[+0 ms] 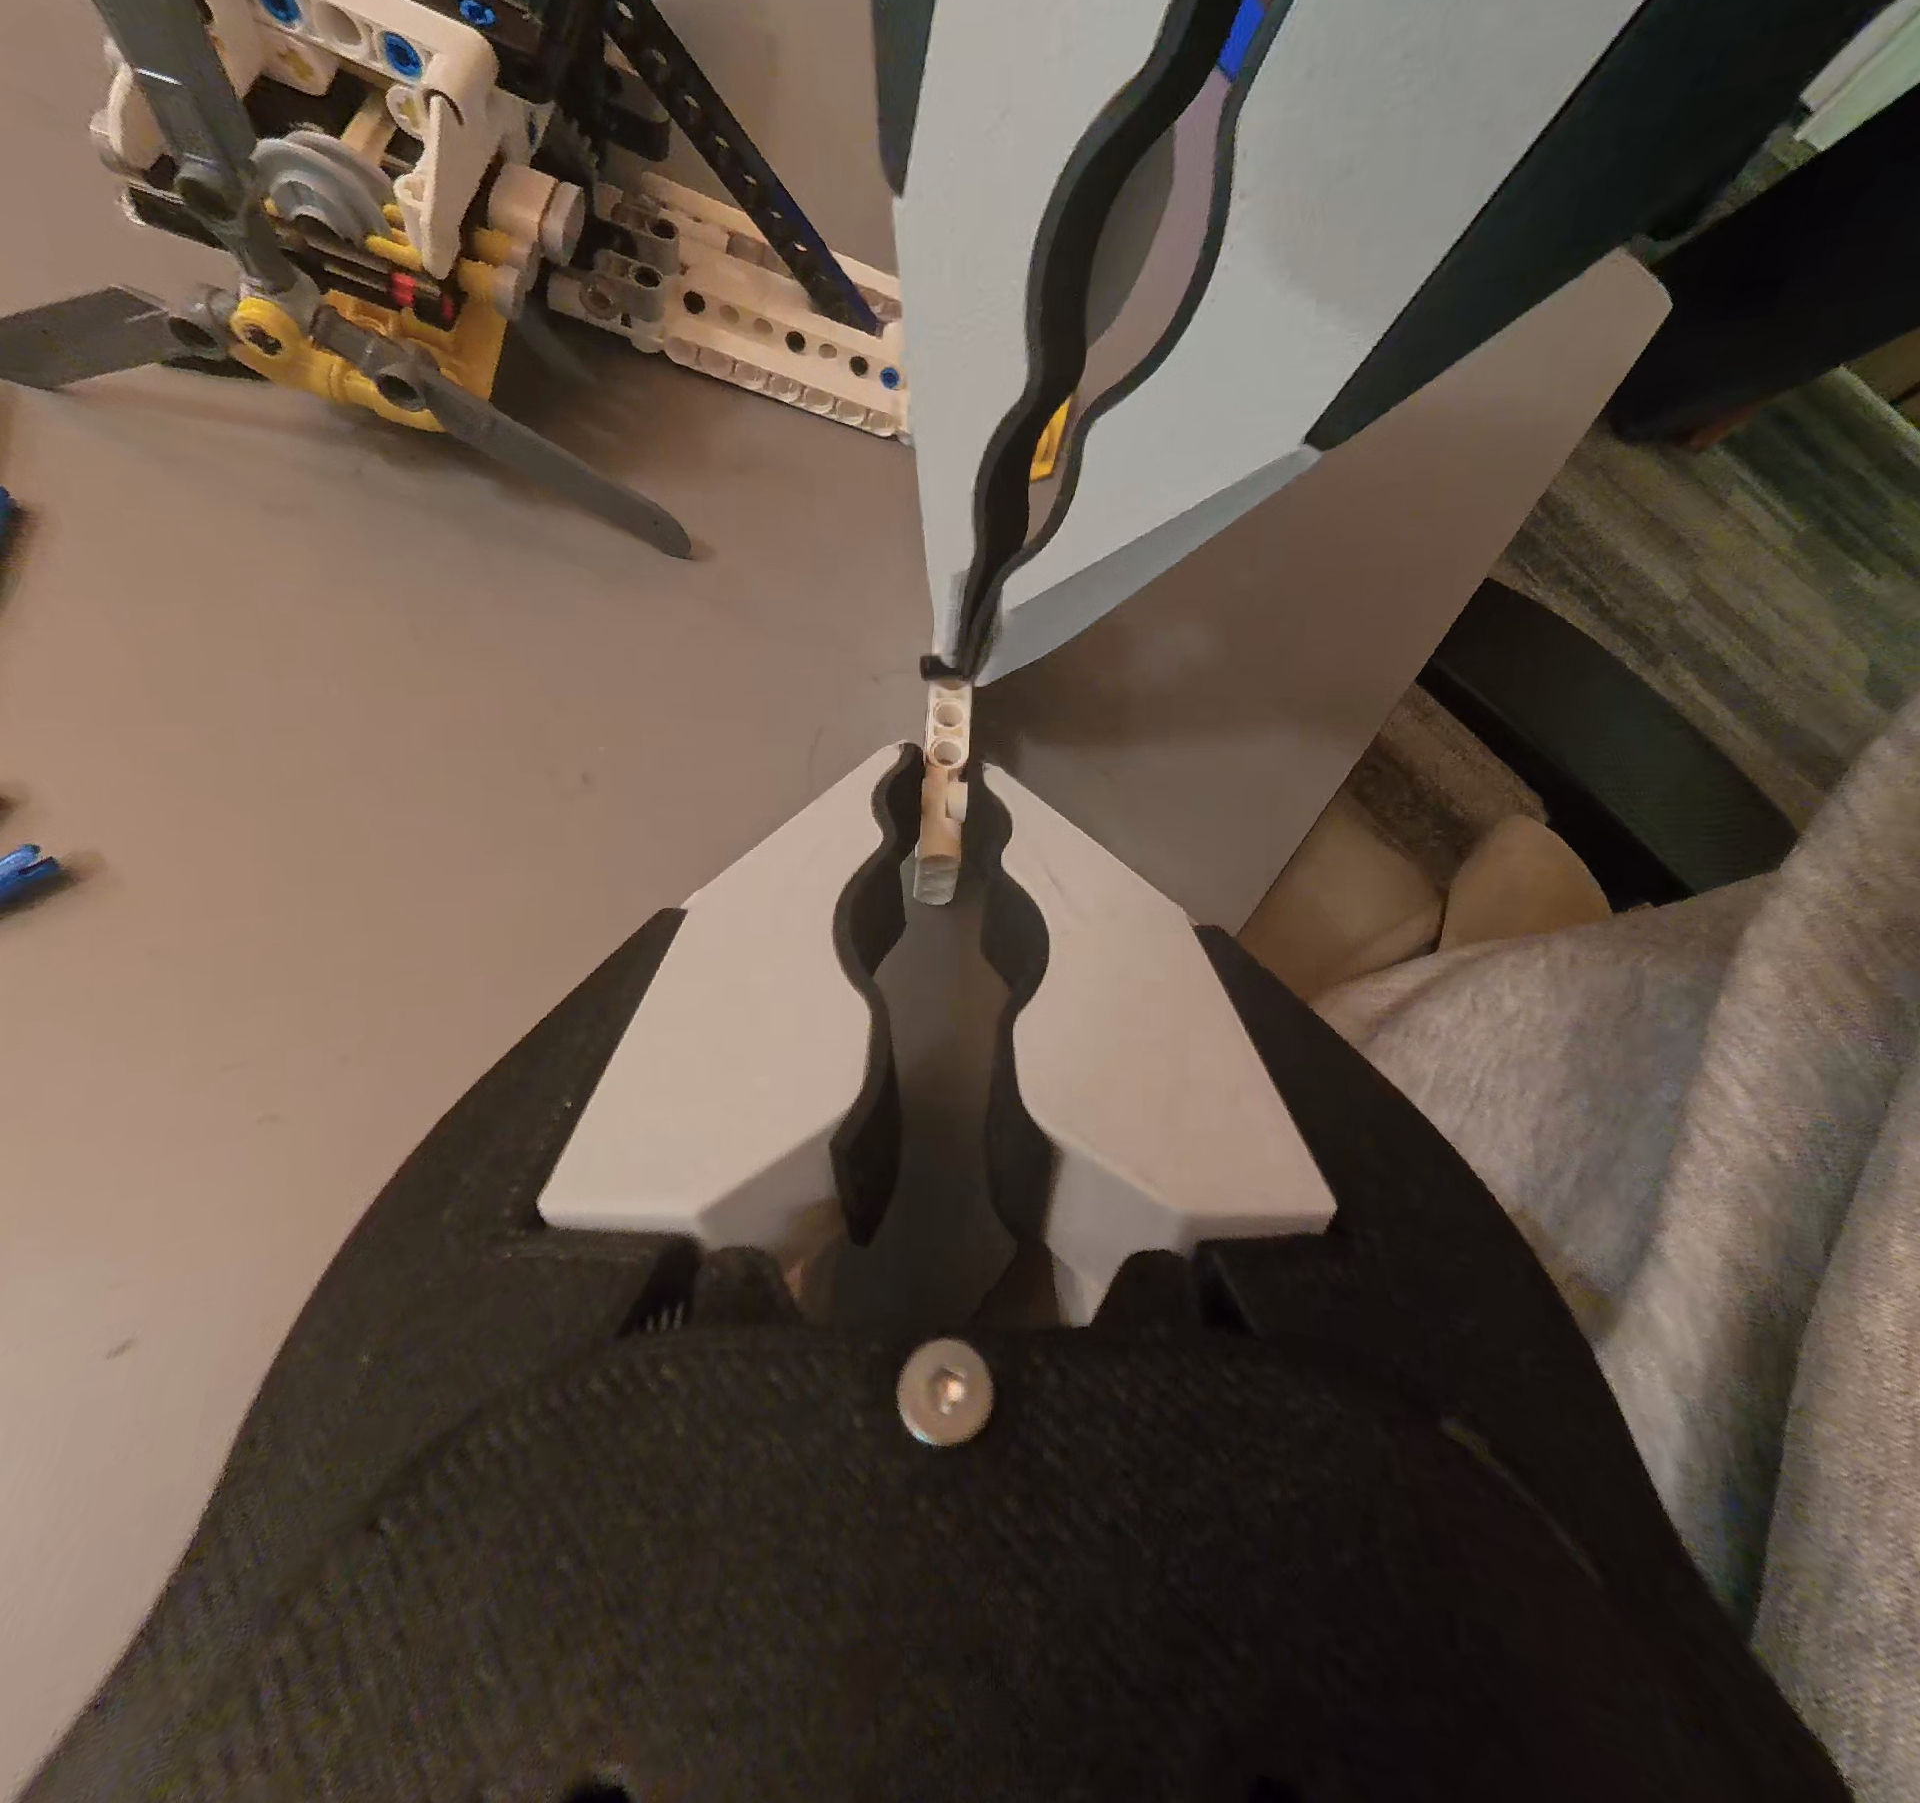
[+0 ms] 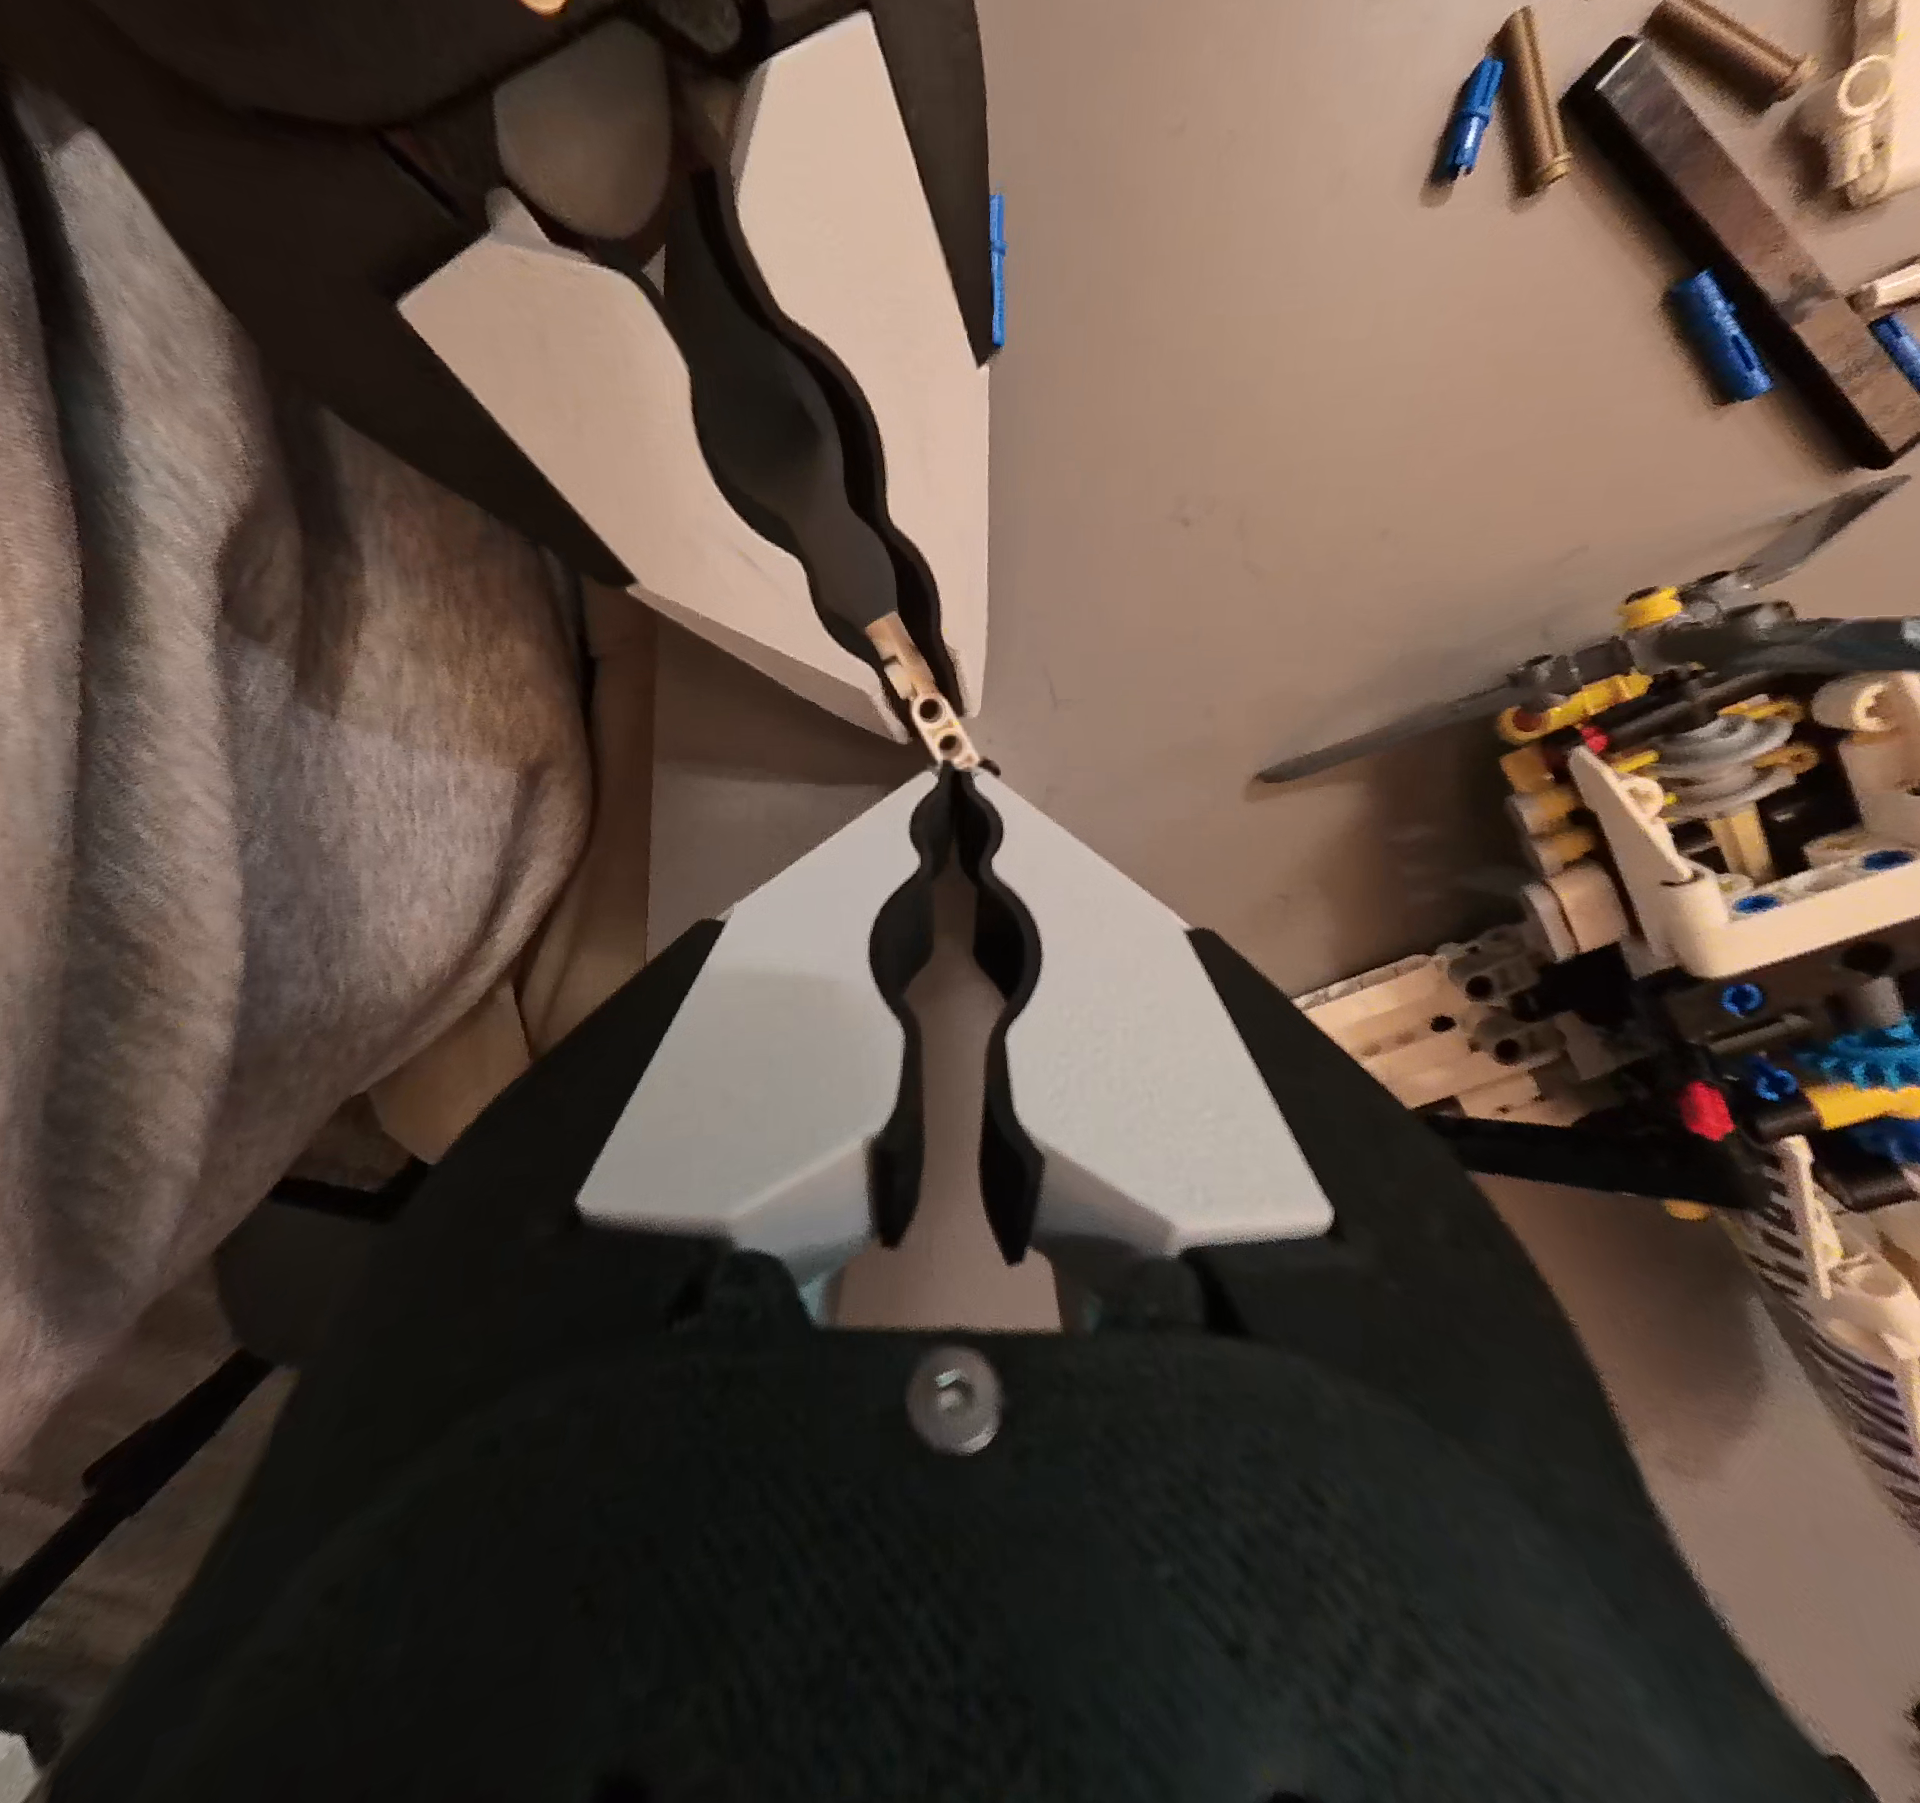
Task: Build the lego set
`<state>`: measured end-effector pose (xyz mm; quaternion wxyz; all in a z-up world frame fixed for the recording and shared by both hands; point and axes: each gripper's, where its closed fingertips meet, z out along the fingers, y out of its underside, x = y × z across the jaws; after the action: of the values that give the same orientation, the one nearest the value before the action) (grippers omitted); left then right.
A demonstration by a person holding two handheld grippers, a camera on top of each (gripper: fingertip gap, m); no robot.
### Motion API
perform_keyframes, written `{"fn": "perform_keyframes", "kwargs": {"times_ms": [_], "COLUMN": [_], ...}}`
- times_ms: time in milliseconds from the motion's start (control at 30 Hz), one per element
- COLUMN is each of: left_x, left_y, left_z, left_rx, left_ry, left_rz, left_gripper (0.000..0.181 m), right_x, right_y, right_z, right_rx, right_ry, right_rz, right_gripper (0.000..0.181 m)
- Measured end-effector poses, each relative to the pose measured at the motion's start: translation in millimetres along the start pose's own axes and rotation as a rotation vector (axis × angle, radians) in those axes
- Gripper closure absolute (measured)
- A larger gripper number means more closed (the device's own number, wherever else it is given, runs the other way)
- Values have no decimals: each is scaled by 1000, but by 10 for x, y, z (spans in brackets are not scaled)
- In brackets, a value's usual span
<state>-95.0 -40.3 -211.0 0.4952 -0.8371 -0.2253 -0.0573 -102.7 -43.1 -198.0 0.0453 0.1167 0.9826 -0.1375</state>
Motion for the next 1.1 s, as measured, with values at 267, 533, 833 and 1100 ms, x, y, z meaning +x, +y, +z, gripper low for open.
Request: {"fn": "perform_keyframes", "kwargs": {"times_ms": [267, 533, 833, 1100], "left_x": [-13, -1, -315, -779], "left_y": [-15, -50, -220, -222], "left_z": [-11, -56, -287, -156], "left_rx": [12, 35, 106, -63], "left_ry": [8, 39, -76, -296], "left_rz": [-34, -71, -86, -7], "left_gripper": [174, 161, 158, 157], "right_x": [42, 118, 248, 225], "right_y": [10, 78, 51, -74], "right_z": [-162, -284, -371, -467], "right_rx": [129, 239, 320, 389], "right_ry": [39, 91, 121, 148], "right_rz": [97, 189, 214, 175], "right_gripper": [181, 181, 180, 181]}}
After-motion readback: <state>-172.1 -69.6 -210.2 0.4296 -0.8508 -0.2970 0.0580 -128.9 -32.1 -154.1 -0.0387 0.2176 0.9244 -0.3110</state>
